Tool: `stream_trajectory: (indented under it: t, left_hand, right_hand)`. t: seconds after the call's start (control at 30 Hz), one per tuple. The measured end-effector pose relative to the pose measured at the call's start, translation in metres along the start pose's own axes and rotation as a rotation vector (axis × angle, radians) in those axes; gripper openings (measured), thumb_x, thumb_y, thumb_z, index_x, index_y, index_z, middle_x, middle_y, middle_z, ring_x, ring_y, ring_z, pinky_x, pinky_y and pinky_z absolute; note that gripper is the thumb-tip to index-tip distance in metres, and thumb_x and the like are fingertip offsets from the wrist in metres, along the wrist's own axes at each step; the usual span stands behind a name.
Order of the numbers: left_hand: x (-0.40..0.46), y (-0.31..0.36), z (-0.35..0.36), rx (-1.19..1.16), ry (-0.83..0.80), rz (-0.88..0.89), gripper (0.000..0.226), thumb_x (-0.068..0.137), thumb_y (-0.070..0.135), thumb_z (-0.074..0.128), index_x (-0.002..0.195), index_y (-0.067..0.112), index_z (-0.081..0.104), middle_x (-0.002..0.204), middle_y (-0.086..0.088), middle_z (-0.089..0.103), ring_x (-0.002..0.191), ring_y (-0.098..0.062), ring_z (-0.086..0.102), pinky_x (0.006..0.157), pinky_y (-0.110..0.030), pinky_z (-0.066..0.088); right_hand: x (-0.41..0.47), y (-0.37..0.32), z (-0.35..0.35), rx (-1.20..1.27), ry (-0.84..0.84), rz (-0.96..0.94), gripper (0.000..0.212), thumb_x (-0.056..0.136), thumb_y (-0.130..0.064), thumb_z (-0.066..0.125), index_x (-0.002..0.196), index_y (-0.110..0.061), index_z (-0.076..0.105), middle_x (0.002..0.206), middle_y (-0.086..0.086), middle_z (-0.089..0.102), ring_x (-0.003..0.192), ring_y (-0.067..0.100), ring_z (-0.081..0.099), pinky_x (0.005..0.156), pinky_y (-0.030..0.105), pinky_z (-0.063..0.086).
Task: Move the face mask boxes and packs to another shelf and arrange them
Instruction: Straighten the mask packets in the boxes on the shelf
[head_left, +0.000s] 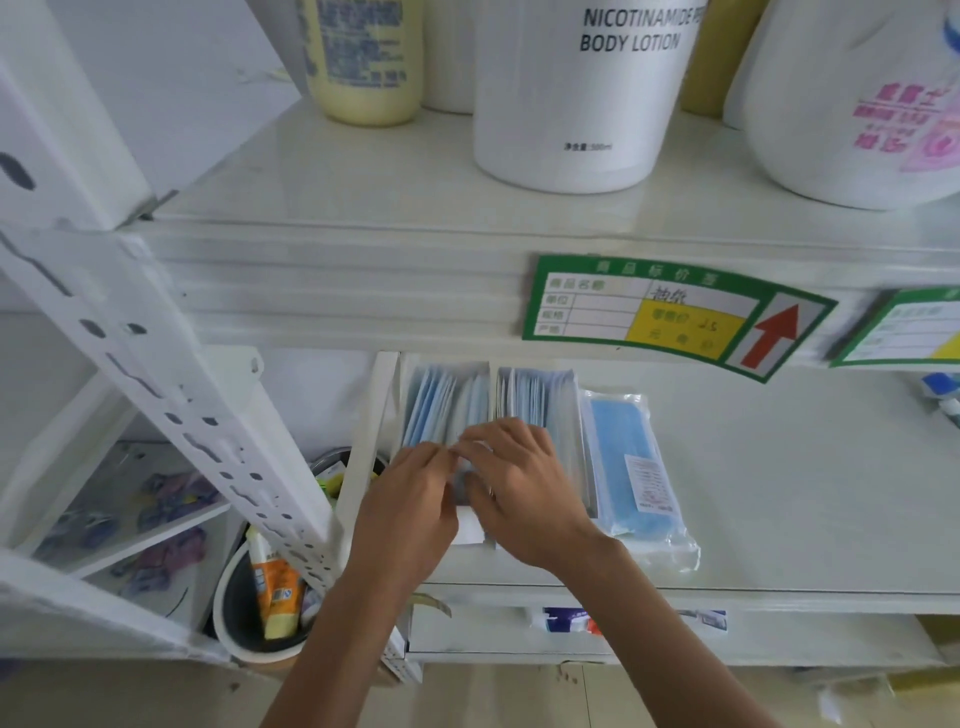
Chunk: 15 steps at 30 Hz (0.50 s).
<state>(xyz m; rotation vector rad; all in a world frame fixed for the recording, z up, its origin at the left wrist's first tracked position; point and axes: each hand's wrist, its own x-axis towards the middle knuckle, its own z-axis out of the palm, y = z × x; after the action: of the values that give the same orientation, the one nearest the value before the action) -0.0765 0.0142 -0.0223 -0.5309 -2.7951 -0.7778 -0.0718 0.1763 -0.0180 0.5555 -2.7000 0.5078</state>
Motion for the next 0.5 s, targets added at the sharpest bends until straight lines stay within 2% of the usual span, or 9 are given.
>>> stream_trajectory:
  t: [0.07,0.17,0.23,0.3,0.4,0.5]
  left_hand:
    - [-0.001,-0.001,-0.002,-0.035,0.021,-0.055,0.030,0.088,-0.002,0.061,0.112,0.015,0.058,0.107,0.000,0.062,0.086,-0.020,0.063,0.062,-0.028,0.047]
    - [-0.002,-0.004,-0.005,-0.047,0.056,-0.086,0.036,0.085,-0.007,0.062,0.105,0.019,0.049,0.104,0.000,0.057,0.071,-0.018,0.058,0.053,-0.028,0.043]
    - [-0.001,-0.005,-0.007,-0.075,0.060,-0.095,0.041,0.083,-0.011,0.061,0.108,0.018,0.049,0.111,-0.001,0.055,0.078,-0.020,0.062,0.055,-0.036,0.054]
    - [0.000,-0.004,-0.008,-0.105,0.062,-0.106,0.045,0.082,-0.015,0.059,0.113,0.017,0.050,0.119,-0.002,0.051,0.086,-0.022,0.065,0.060,-0.042,0.058]
    - [0.000,-0.003,-0.010,-0.106,0.045,-0.116,0.043,0.083,-0.015,0.059,0.113,0.016,0.053,0.122,-0.002,0.048,0.088,-0.021,0.065,0.063,-0.042,0.059]
    - [0.003,-0.004,-0.014,-0.097,0.027,-0.130,0.032,0.086,-0.010,0.061,0.107,0.014,0.056,0.117,-0.001,0.050,0.089,-0.020,0.063,0.070,-0.039,0.058]
  right_hand:
    - [0.004,-0.006,0.005,-0.053,-0.108,0.032,0.035,0.095,-0.029,0.045,0.121,-0.020,0.067,0.123,-0.005,0.067,0.117,0.020,0.053,0.098,0.041,0.041]
    - [0.002,-0.003,0.007,-0.124,-0.133,0.074,0.035,0.096,-0.031,0.044,0.114,-0.020,0.072,0.117,-0.004,0.068,0.116,0.023,0.054,0.095,0.042,0.042]
    - [0.001,-0.002,0.007,-0.118,-0.130,0.099,0.035,0.094,-0.029,0.046,0.116,-0.019,0.072,0.116,-0.003,0.068,0.115,0.024,0.054,0.094,0.042,0.044]
    - [0.002,-0.003,0.008,-0.119,-0.150,0.133,0.037,0.091,-0.026,0.046,0.119,-0.019,0.069,0.118,-0.004,0.068,0.115,0.024,0.053,0.095,0.040,0.044]
    - [0.006,-0.005,0.010,-0.100,-0.170,0.213,0.040,0.086,-0.025,0.051,0.124,-0.020,0.065,0.123,-0.005,0.066,0.118,0.022,0.050,0.098,0.037,0.042]
    - [0.013,-0.008,0.013,-0.096,-0.174,0.262,0.034,0.087,-0.029,0.059,0.120,-0.022,0.064,0.120,-0.006,0.066,0.115,0.021,0.049,0.098,0.035,0.041]
